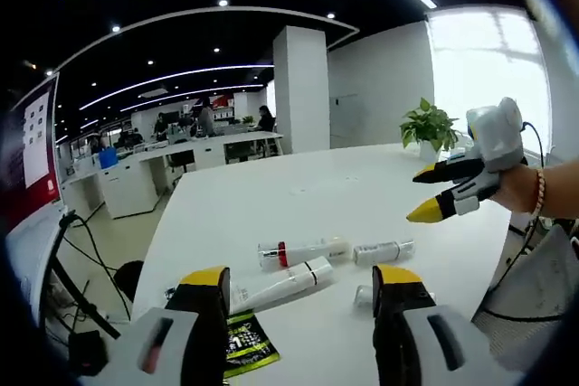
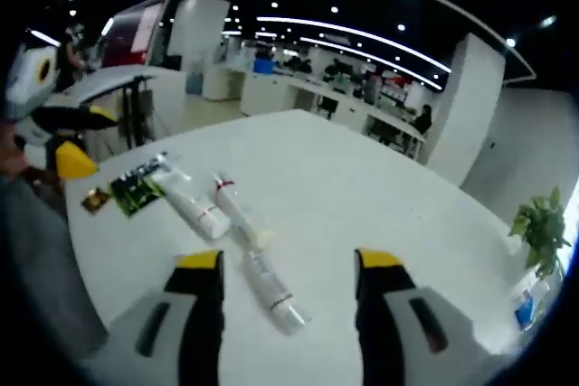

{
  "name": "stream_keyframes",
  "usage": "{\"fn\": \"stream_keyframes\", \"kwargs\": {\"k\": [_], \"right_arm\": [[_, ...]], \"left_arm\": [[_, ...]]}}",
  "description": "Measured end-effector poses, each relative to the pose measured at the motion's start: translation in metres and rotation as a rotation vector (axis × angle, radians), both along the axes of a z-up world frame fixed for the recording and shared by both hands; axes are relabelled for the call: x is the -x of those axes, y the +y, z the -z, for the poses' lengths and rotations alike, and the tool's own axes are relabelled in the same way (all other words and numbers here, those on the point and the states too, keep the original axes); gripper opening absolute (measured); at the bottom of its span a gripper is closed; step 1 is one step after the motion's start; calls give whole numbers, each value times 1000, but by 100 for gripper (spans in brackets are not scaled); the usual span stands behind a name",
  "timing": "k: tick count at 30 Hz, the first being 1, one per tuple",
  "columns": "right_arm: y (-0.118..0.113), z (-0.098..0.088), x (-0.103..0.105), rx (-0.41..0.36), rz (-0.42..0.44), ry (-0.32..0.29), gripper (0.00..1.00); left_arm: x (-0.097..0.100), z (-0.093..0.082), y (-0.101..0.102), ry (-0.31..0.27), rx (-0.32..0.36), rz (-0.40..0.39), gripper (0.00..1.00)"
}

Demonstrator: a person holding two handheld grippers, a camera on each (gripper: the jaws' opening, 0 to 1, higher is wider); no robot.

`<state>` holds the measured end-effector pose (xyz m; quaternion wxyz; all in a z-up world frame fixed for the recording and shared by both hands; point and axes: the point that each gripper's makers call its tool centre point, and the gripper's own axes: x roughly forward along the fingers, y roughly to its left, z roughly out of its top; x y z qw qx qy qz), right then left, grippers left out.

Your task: Arrange the skincare products in the storage area until every visible bottle or jar stands upright without overlapping.

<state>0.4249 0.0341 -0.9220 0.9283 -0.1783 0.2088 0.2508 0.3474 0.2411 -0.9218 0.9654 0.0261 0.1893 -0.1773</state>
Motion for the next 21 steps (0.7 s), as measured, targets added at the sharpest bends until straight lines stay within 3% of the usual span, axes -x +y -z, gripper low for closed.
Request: {"fn": "stream_keyframes", "kwargs": {"k": [8, 16, 21], "right_arm": [[10, -20, -19, -23, -52, -16, 57], [19, -48, -39, -94, -71, -109, 54], [22, -64, -40, -137, -87, -155, 55]], "left_arm": [[-1, 2, 3, 10, 4, -12, 66], [0, 6, 5, 24, -14, -15, 66], [0, 5, 7, 25, -6, -22, 66]]}}
